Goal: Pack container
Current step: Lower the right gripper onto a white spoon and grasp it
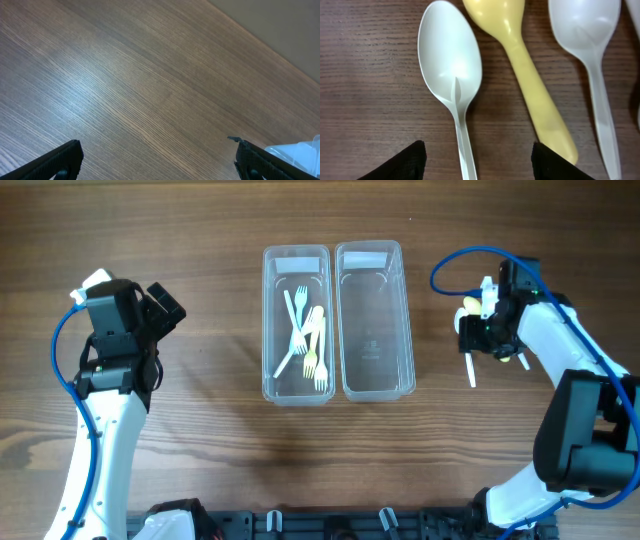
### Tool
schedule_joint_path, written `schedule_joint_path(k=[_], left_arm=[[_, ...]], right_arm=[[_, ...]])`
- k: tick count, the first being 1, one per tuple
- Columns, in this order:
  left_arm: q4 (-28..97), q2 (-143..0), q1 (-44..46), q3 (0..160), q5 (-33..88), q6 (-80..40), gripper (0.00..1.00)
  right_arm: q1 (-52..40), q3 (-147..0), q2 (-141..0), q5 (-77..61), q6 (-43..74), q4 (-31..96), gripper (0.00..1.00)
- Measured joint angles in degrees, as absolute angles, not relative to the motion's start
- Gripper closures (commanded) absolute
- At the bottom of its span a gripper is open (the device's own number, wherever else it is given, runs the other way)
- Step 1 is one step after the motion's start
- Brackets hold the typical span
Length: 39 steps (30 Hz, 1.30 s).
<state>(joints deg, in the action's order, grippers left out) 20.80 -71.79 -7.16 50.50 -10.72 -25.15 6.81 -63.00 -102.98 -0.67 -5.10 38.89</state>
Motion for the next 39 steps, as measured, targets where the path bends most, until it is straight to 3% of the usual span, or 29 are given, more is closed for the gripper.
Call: schedule_joint_path(k=[9, 23, 32, 36, 39], left_arm=[[20.8, -71.79, -7.16, 50.5, -10.72, -25.12, 0.0], [20.8, -71.79, -7.16, 50.5, -10.72, -25.12, 0.0], [20.8, -71.79, -7.16, 50.5, -10.72, -25.12, 0.0], [20.8, -71.79, -7.16, 50.5, -10.72, -25.12, 0.0], [20.8, -71.79, -7.16, 50.5, -10.72, -25.12, 0.0]], right_arm=[[6.81, -58.52, -102.98, -1.54, -5.67, 33.61, 0.41], [6.81, -55.57, -102.63, -3.31, -5.72, 26.61, 0.4], [6.81, -55.51, -102.63, -3.42, -6.15, 26.0, 0.45], [6.81, -55.42, -102.65, -3.49, -6.5, 25.61, 0.52], [6.83, -55.29, -102.72, -3.62, -6.92, 25.23, 0.64]])
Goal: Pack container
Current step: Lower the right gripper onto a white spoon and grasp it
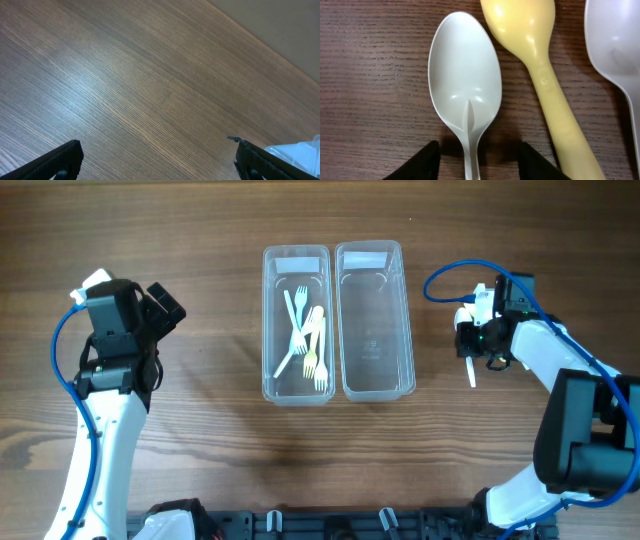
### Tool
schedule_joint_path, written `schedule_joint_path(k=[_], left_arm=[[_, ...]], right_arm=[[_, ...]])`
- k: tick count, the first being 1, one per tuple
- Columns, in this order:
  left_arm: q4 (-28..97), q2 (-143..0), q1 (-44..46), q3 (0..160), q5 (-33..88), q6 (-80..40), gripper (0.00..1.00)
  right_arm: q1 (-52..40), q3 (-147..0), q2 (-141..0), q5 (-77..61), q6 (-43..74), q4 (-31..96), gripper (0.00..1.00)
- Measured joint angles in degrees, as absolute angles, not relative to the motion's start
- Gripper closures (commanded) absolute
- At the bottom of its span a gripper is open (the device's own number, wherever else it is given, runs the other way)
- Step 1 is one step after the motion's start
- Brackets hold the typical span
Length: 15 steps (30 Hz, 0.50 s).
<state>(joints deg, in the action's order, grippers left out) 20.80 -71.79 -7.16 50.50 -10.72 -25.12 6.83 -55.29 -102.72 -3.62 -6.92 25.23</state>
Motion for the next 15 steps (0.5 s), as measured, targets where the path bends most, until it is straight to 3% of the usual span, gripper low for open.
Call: schedule_joint_path(k=[5, 11, 15], left_arm=[[20.8, -71.79, -7.16, 50.5, -10.72, -25.12, 0.0], [20.8, -71.79, -7.16, 50.5, -10.72, -25.15, 0.0], [20.8, -71.79, -7.16, 50.5, -10.72, -25.15, 0.0]], right_arm=[[6.96, -55.53, -103.31, -3.62, -7.4, 24.75, 0.69], [6.98, -56.6, -104.68, -3.64, -7.42, 23.22, 0.96], [7.07, -56.84, -104.9, -4.27, -7.62, 22.96, 0.96]])
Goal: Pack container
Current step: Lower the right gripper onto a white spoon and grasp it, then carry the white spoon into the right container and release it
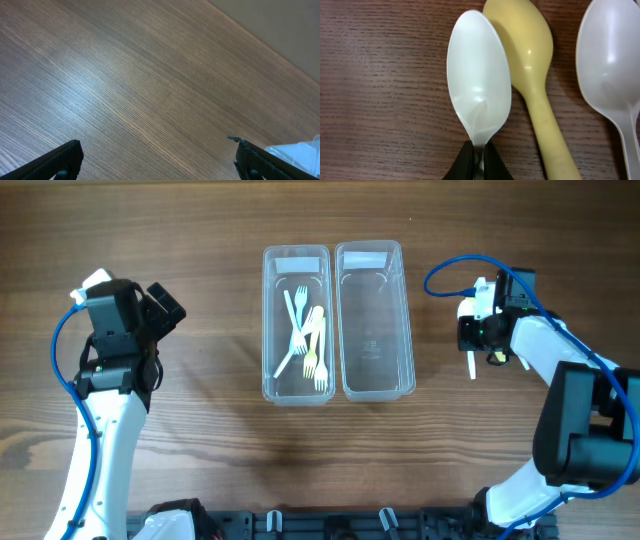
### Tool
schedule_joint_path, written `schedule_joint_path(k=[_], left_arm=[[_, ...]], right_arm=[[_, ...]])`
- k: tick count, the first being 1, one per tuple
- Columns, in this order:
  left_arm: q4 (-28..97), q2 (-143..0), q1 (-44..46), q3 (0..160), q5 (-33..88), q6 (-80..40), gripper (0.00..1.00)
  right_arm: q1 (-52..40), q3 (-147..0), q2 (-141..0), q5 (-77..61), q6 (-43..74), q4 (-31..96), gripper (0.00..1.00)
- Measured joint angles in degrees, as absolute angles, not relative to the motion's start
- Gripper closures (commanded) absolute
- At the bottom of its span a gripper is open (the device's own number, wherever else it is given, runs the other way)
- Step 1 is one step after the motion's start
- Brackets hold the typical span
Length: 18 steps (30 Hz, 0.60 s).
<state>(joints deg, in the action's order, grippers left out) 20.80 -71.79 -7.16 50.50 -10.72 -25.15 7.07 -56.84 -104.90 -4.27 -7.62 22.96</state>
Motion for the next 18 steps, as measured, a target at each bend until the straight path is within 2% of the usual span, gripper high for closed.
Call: schedule_joint_path(k=[5, 12, 18], left_arm=[[20.8, -71.79, -7.16, 50.5, -10.72, -25.12, 0.0], [20.8, -71.79, -7.16, 50.5, -10.72, -25.12, 0.0], [20.8, -71.79, -7.16, 50.5, -10.72, -25.15, 0.0]], right_arm=[[7.22, -57.41, -105.01, -5.28, -7.6, 24.05, 0.96], [7.03, -58.3, -103.11, -8.38, -6.7, 31.86, 0.96], [6.09, -58.22, -91.07, -9.04, -5.02, 33.76, 0.96]])
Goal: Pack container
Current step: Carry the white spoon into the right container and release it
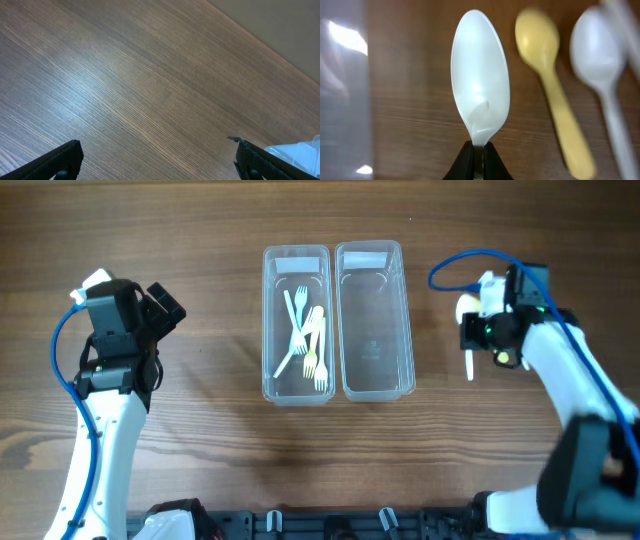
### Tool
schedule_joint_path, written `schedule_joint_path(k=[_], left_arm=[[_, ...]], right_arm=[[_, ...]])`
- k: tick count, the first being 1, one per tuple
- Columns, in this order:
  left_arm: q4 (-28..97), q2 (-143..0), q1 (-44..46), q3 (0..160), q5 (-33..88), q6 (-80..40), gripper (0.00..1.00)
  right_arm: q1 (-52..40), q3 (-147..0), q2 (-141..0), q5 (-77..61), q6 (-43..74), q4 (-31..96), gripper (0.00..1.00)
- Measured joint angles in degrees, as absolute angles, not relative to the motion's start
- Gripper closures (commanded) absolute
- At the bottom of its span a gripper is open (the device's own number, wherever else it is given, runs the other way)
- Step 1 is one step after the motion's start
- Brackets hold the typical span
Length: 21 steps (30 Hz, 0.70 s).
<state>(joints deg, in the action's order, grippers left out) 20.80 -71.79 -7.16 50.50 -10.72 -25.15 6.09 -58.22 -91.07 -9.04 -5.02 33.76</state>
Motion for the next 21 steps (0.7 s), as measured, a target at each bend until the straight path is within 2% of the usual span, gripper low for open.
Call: schedule_joint_path(k=[9, 21], left_arm=[[20.8, -71.79, -7.16, 50.5, -10.72, -25.12, 0.0], [20.8, -71.79, -7.16, 50.5, -10.72, -25.15, 0.0]], right_arm=[[-1.06, -58.24, -74.61, -11.27, -2.98, 37.1, 0.96], [-14.41, -58.24, -76.29, -12.01, 2.39, 33.26, 0.96]])
